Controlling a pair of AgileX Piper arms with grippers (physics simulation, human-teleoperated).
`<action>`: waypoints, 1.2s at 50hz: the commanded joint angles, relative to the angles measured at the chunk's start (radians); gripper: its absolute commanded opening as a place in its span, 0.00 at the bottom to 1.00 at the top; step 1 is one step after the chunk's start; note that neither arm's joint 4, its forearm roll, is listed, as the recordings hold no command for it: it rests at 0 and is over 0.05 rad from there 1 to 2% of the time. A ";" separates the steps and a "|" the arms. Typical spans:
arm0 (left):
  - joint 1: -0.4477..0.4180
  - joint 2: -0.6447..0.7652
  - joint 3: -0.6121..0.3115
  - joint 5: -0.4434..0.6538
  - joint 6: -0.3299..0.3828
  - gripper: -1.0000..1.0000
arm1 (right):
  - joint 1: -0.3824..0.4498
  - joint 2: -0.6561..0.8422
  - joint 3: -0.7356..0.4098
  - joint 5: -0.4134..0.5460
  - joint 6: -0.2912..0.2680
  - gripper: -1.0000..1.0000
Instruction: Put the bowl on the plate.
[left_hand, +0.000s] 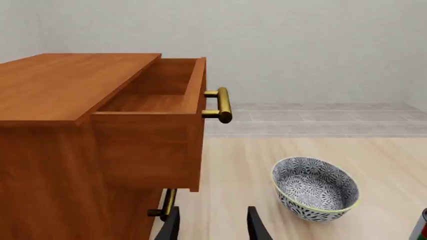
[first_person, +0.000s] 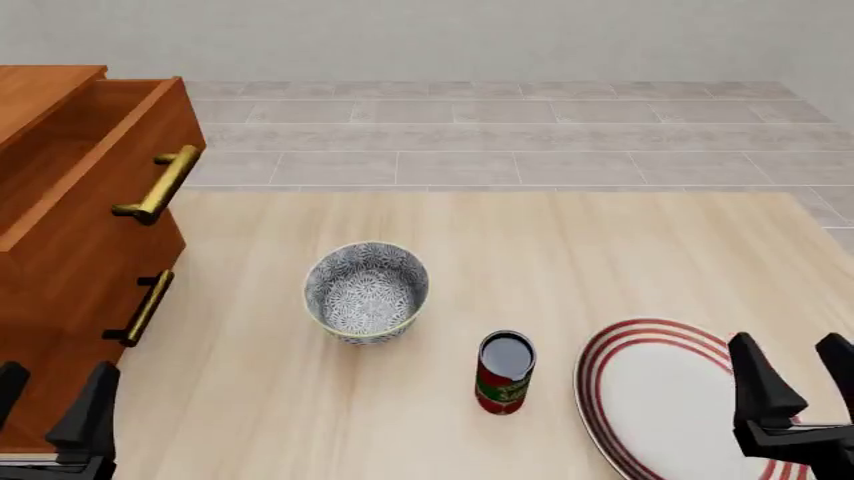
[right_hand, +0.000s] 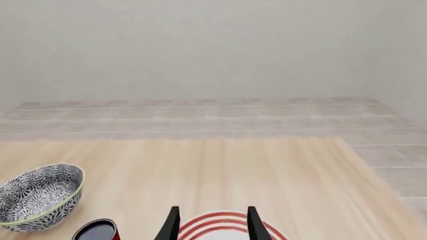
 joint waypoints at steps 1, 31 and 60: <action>0.000 0.000 0.000 0.000 0.000 1.00 | 0.048 0.233 -0.098 -0.143 0.019 1.00; 0.000 0.000 0.000 0.000 0.000 1.00 | 0.377 0.801 -0.541 -0.108 -0.137 1.00; 0.000 0.000 0.000 0.000 0.000 1.00 | 0.682 1.272 -1.033 0.230 -0.098 1.00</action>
